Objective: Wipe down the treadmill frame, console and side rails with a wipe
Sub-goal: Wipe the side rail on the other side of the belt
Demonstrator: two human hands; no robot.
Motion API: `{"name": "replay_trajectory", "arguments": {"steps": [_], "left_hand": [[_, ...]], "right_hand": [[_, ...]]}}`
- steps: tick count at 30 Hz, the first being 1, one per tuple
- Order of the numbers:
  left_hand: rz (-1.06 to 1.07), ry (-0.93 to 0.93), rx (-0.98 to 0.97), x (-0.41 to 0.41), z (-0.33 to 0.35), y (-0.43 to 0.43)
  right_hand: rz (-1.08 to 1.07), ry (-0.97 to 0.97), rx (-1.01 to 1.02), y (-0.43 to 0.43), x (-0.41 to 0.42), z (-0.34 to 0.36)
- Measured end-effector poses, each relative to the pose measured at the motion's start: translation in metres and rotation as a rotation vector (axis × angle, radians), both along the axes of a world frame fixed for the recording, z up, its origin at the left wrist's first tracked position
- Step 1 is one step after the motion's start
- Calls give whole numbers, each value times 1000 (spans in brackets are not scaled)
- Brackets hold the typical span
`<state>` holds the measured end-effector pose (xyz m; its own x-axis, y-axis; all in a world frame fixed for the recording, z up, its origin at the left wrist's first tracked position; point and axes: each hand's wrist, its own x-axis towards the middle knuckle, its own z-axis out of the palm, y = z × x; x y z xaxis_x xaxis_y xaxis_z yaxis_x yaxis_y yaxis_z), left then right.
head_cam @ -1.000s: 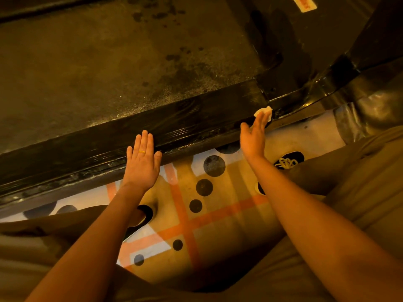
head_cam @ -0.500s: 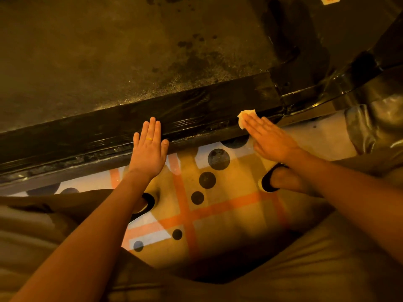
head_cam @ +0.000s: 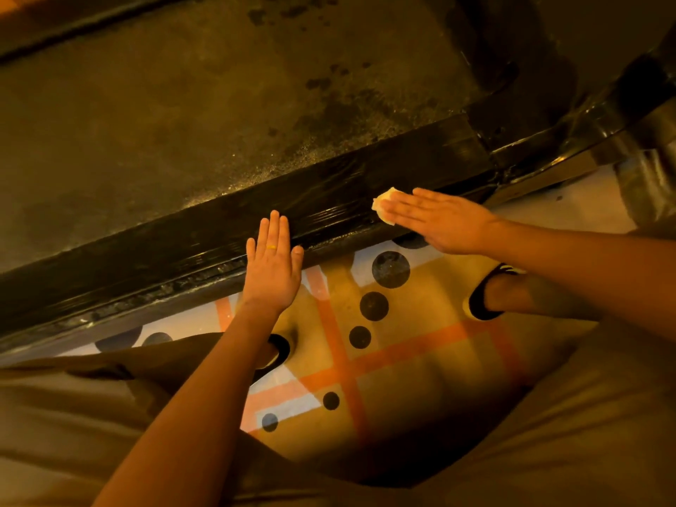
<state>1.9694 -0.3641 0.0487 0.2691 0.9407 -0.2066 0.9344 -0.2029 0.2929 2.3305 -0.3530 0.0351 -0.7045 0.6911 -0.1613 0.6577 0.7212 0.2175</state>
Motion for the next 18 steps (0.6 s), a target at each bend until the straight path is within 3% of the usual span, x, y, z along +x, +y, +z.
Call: {"name": "replay_trajectory", "arguments": {"steps": [4,9,18], "left_hand": [[4,6,-20,0,1,0],[7,8,-19,0,1,1],[13,11,-19,1,2,0]], "right_hand": [[31,-6,48,0,18,4],[-120,62,89,-24,-31,-17],[18,-26,100,-8,-5,5]]}}
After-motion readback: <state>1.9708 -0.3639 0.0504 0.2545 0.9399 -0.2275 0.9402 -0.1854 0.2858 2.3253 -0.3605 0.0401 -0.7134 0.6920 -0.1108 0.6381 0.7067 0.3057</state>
